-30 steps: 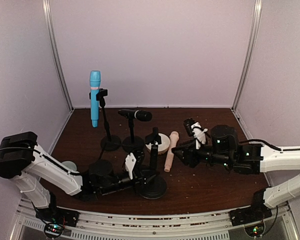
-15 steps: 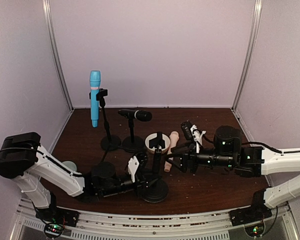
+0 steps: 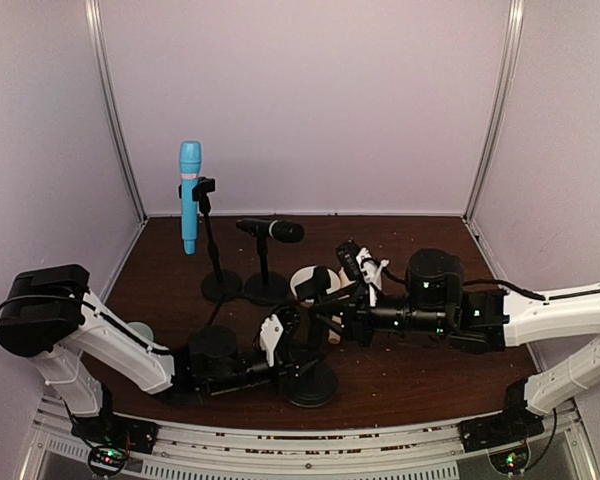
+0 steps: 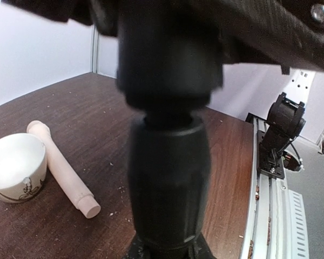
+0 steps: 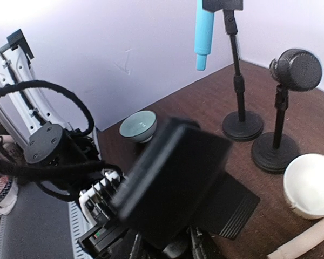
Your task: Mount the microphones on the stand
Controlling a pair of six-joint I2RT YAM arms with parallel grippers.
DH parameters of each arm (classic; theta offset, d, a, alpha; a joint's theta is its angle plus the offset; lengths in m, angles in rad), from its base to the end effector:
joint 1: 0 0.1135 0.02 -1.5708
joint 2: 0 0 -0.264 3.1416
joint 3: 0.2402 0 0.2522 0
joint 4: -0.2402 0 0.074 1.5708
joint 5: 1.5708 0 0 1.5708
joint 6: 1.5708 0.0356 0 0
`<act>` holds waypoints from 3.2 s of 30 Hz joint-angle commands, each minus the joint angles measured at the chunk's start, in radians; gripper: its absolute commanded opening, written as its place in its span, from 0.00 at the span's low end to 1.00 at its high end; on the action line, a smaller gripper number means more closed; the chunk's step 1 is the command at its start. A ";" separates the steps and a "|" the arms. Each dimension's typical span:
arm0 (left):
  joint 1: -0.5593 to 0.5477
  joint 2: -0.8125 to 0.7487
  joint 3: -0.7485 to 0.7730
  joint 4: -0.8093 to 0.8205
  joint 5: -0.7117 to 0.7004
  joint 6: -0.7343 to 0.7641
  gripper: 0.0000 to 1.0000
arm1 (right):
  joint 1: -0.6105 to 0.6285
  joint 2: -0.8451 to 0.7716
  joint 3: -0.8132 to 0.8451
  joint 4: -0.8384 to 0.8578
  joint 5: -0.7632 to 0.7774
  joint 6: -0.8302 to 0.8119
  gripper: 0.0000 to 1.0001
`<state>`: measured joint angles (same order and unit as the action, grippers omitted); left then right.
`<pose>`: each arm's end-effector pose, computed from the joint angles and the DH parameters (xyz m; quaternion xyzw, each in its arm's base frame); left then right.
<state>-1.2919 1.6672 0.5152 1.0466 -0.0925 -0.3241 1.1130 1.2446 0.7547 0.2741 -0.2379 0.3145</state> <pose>0.0881 -0.2958 0.1654 0.3181 0.6717 -0.4593 0.4865 0.1188 0.2601 0.2780 -0.3693 0.6839 0.4774 0.4100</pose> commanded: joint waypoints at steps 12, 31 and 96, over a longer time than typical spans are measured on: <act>0.013 0.184 0.066 0.191 0.034 -0.060 0.00 | -0.133 -0.083 0.280 -0.203 0.177 -0.128 0.11; 0.077 0.183 0.097 0.160 0.158 -0.117 0.00 | -0.234 0.081 0.531 -0.368 0.153 -0.133 0.21; 0.187 0.314 0.257 0.136 0.284 -0.355 0.00 | -0.202 -0.165 -0.261 0.124 -0.273 0.257 0.79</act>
<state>-1.1336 1.9633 0.7635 1.0412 0.2531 -0.6674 0.8814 1.2034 0.5320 0.4419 -0.5079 0.5480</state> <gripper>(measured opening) 0.156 0.787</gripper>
